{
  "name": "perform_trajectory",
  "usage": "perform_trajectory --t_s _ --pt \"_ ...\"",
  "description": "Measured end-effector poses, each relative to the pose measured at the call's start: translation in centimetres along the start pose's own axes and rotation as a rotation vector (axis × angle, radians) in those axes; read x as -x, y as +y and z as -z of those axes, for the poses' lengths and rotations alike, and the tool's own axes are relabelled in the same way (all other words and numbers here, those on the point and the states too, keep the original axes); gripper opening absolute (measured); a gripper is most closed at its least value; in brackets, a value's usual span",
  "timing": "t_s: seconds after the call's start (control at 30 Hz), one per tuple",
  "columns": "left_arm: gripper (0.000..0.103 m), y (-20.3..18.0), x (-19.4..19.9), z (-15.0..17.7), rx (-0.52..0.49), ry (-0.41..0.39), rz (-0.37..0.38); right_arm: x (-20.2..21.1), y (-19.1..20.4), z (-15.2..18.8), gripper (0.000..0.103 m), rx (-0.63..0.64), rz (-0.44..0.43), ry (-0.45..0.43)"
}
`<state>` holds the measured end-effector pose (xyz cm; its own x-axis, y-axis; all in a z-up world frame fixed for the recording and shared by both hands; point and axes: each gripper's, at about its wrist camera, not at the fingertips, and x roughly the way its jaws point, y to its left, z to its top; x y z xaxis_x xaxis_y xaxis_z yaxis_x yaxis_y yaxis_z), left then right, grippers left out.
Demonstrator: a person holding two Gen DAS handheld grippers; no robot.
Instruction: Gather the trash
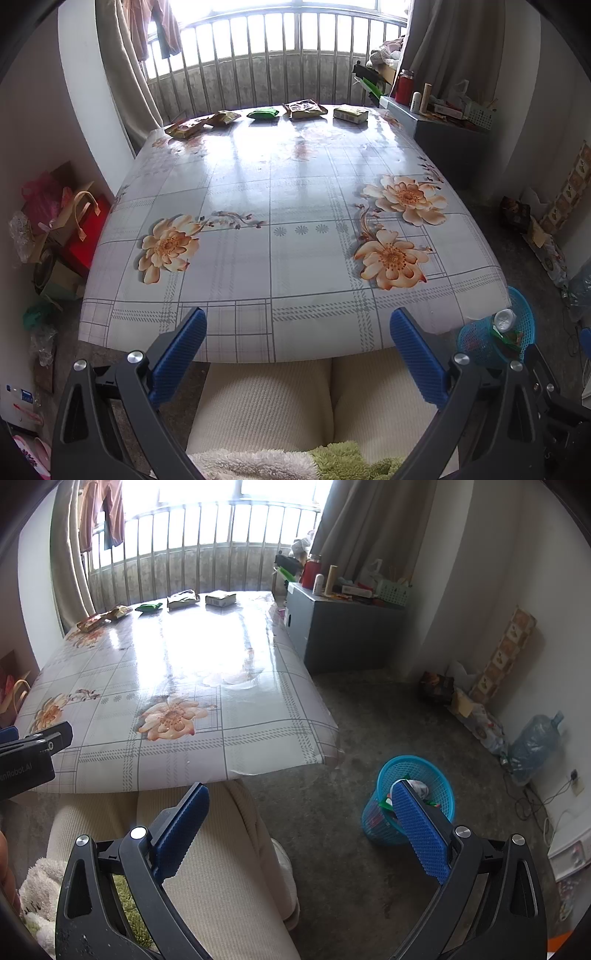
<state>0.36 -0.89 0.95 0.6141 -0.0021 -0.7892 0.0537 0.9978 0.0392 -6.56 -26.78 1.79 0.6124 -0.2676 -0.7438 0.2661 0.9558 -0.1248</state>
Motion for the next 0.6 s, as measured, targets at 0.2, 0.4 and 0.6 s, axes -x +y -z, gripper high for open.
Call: perform_trajectory --t_s 0.2,0.4,0.6 --pt "0.097 -0.10 -0.19 0.12 -0.001 0.011 0.004 0.01 -0.10 -0.01 0.095 -0.006 -0.001 0.000" --pt "0.097 -0.07 -0.20 0.05 0.000 0.012 0.004 0.08 -0.31 -0.01 0.095 -0.007 0.000 0.001" --pt "0.097 -0.12 -0.16 0.08 -0.002 0.013 0.005 0.10 -0.50 0.01 0.095 -0.007 -0.001 0.001"
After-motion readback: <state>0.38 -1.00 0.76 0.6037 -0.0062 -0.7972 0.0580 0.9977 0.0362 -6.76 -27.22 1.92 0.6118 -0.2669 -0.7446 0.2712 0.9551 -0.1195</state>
